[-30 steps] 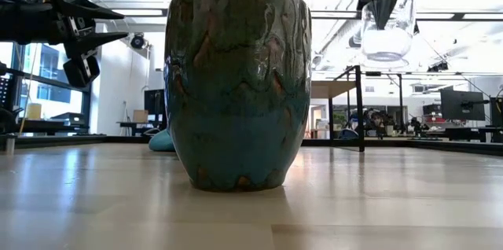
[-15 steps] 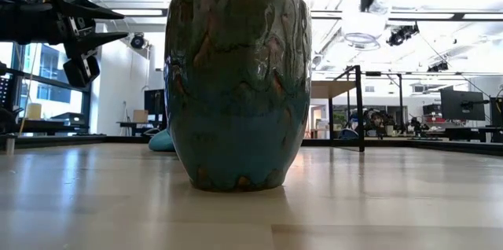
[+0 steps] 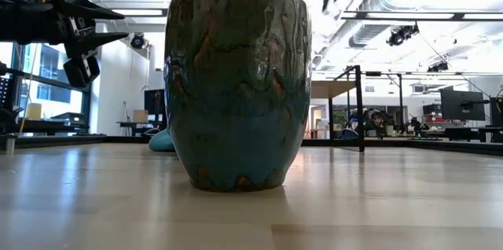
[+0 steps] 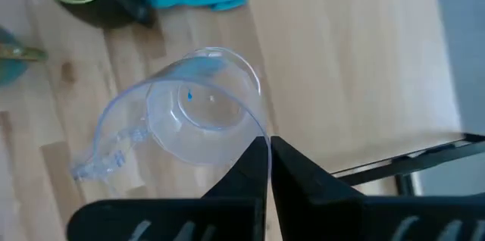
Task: Stack small to large cups/mugs on shelf
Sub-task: Put the transparent mug on the shelf
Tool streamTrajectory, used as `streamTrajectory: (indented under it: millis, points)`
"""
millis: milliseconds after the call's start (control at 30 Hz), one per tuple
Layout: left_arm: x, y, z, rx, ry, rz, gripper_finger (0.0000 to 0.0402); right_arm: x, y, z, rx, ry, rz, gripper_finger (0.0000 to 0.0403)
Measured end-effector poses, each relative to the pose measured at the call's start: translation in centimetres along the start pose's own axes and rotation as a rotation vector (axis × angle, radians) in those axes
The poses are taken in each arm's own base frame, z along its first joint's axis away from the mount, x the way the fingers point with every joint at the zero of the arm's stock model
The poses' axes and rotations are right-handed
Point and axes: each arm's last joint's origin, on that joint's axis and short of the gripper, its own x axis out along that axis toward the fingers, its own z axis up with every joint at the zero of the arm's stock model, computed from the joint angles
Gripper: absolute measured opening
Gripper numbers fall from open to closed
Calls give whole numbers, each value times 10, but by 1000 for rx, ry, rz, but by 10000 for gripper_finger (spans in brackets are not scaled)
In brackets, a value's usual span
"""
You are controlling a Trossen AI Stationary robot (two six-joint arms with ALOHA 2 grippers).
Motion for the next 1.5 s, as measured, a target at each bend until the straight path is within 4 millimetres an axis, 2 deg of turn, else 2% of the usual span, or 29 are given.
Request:
streamTrajectory:
  millis: [333, 567, 833, 1233, 1500]
  points:
    - [0, 0, 0, 1, 0, 0, 106, 15, -34, 3, 33, 41, -25, 0]
    - [0, 0, 0, 25, -9, 6, 106, 16, -54, -3, 69, 51, -44, 0]
    - [0, 0, 1, 54, -40, 24, 106, 16, -66, -2, 70, 20, -77, 0]
    - [0, 0, 2, 54, -46, 27, 106, 38, -85, 2, 58, 61, -81, 0]
    - [0, 0, 2, 61, -50, 29, 106, 37, -97, -1, 76, 45, -100, 0]
